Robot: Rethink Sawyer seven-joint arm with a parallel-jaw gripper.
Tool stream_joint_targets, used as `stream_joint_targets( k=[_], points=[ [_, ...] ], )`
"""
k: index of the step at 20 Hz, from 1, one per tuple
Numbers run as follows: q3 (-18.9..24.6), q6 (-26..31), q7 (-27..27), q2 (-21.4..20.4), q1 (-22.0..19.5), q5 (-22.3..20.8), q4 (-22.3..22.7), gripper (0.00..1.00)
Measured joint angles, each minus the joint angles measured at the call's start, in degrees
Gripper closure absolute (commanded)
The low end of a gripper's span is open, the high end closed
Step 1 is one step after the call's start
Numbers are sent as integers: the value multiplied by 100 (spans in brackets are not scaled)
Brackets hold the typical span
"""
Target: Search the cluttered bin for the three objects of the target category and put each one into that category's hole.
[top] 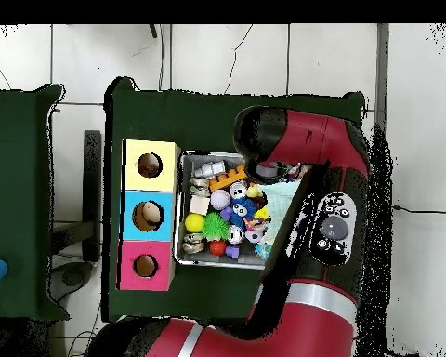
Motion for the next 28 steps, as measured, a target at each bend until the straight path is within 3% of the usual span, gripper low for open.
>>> stream_joint_targets(
  k=[16, 28],
  points=[
    [172, -31, -1, -74, -88, -273, 51, 0],
    [594, -1077, -1, -87, -679, -275, 663, 0]
  ],
)
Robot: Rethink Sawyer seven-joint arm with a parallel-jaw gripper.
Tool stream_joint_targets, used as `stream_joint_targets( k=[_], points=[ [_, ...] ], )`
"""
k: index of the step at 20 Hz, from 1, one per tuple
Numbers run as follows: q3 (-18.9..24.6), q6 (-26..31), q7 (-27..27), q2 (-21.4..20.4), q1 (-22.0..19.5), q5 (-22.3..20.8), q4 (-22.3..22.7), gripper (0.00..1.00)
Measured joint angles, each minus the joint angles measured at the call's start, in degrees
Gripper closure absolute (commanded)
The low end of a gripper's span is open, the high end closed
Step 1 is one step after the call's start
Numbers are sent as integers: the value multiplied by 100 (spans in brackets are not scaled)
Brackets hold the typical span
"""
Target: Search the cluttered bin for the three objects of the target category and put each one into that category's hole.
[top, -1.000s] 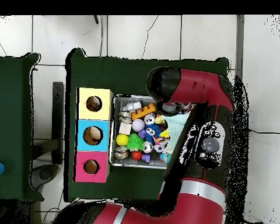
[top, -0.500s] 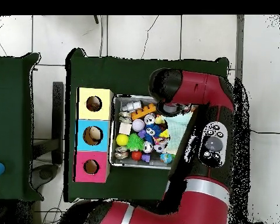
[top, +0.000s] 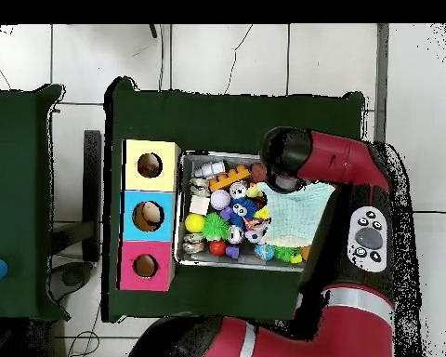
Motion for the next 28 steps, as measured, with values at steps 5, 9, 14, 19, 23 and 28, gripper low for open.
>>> stream_joint_targets(
  k=[5, 9, 14, 19, 23, 28],
  points=[
    [80, -140, 0, -22, -162, 0, 269, 0],
    [161, -147, 0, -83, -259, 1, 579, 0],
    [274, -176, 0, -176, -300, -5, 982, 0],
    [335, -446, 0, -185, -299, -151, 1213, 0],
    [348, -673, 0, -184, -299, -232, 1263, 0],
    [366, -781, 0, -183, -299, -242, 1269, 0]
  ],
)
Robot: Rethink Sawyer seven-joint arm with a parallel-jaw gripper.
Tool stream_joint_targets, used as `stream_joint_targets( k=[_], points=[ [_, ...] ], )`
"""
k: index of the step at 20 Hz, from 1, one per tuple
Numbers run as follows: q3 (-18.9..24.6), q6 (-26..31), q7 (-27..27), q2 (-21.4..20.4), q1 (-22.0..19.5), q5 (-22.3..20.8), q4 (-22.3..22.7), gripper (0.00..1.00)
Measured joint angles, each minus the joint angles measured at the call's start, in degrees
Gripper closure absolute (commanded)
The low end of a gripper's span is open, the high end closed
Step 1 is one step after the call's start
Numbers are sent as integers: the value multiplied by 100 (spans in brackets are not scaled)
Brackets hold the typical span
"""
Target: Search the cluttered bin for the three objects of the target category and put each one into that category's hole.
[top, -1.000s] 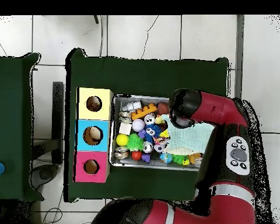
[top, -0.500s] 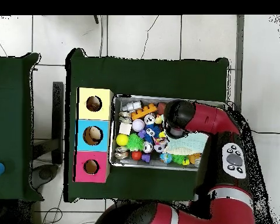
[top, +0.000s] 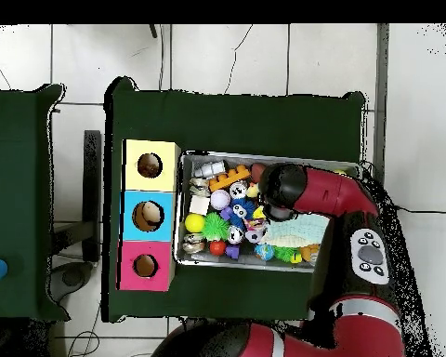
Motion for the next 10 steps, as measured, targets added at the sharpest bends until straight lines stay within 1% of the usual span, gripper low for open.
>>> stream_joint_targets(
  k=[10],
  points=[
    [49, -51, 0, 4, -1, 0, 19, 0]
  ],
)
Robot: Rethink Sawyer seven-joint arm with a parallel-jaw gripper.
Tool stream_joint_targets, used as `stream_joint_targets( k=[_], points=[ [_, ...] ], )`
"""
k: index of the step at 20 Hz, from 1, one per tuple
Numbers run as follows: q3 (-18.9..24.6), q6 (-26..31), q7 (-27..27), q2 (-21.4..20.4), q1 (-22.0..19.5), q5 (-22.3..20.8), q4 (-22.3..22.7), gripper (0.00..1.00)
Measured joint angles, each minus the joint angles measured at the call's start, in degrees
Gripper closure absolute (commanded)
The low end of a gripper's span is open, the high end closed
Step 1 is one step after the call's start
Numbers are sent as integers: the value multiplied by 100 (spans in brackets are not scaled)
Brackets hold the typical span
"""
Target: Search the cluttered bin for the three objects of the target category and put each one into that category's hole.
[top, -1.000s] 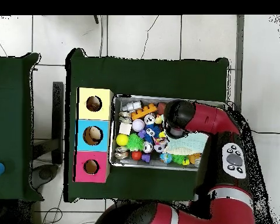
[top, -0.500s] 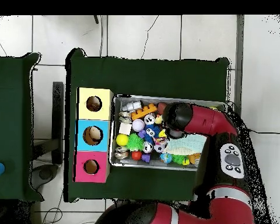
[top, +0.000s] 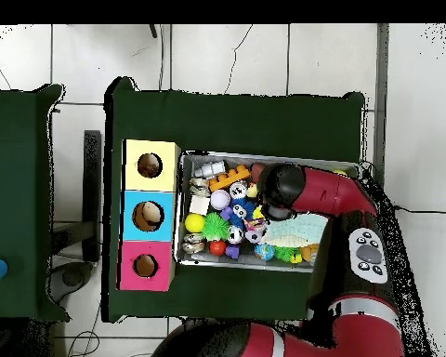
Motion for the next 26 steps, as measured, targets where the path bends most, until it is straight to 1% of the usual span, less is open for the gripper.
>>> stream_joint_targets(
  k=[13, 14, 22, 26],
  points=[
    [85, -189, 0, 17, -14, -1, 19, 0],
    [86, -219, 0, 18, -18, -1, 21, 100],
    [87, -294, 0, 25, -5, -1, 46, 100],
    [87, -295, 0, 7, 36, 0, 135, 100]
  ],
)
